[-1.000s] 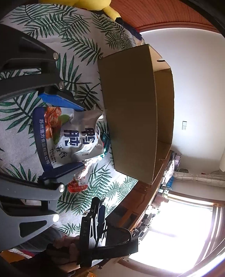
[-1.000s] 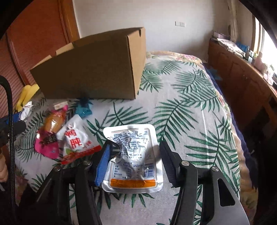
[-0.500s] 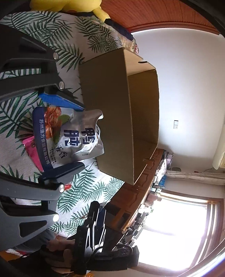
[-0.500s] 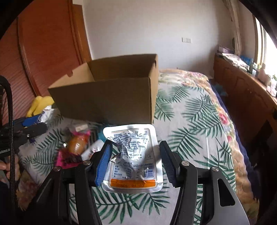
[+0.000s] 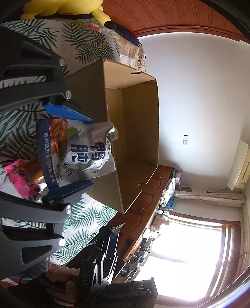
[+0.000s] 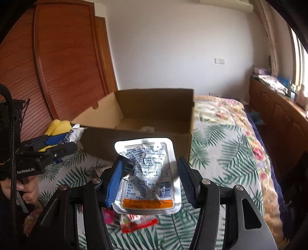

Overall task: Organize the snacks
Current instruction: 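Lift both packs and carry them over the cardboard box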

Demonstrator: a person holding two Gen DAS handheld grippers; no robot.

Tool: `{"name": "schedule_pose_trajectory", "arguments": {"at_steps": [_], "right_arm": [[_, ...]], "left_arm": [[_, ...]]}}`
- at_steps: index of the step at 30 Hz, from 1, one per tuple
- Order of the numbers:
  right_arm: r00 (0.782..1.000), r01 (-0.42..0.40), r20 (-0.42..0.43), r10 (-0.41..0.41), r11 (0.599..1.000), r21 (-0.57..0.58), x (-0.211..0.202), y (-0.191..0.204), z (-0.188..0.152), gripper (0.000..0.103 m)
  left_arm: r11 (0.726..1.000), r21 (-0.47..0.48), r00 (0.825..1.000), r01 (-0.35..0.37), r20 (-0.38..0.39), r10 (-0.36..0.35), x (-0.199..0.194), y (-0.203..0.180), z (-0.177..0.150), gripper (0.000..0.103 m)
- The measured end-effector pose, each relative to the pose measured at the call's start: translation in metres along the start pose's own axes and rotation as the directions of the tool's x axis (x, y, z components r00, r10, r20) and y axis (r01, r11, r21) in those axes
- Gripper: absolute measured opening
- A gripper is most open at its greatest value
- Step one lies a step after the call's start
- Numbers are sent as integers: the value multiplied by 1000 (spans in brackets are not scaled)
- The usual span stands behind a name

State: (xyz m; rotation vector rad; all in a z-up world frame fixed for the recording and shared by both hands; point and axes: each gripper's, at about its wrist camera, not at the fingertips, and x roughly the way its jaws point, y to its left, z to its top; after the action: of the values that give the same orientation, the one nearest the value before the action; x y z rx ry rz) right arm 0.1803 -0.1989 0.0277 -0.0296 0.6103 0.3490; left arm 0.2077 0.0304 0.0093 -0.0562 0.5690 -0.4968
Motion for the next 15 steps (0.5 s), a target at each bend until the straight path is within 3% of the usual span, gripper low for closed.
{"name": "schedule_pose_trajectory", "arguments": {"at_steps": [15], "right_arm": [[998, -47, 38, 49, 997, -62, 45, 8, 50, 57]], "left_arm": [[998, 12, 998, -60, 34, 59, 27, 35, 37, 59]]}}
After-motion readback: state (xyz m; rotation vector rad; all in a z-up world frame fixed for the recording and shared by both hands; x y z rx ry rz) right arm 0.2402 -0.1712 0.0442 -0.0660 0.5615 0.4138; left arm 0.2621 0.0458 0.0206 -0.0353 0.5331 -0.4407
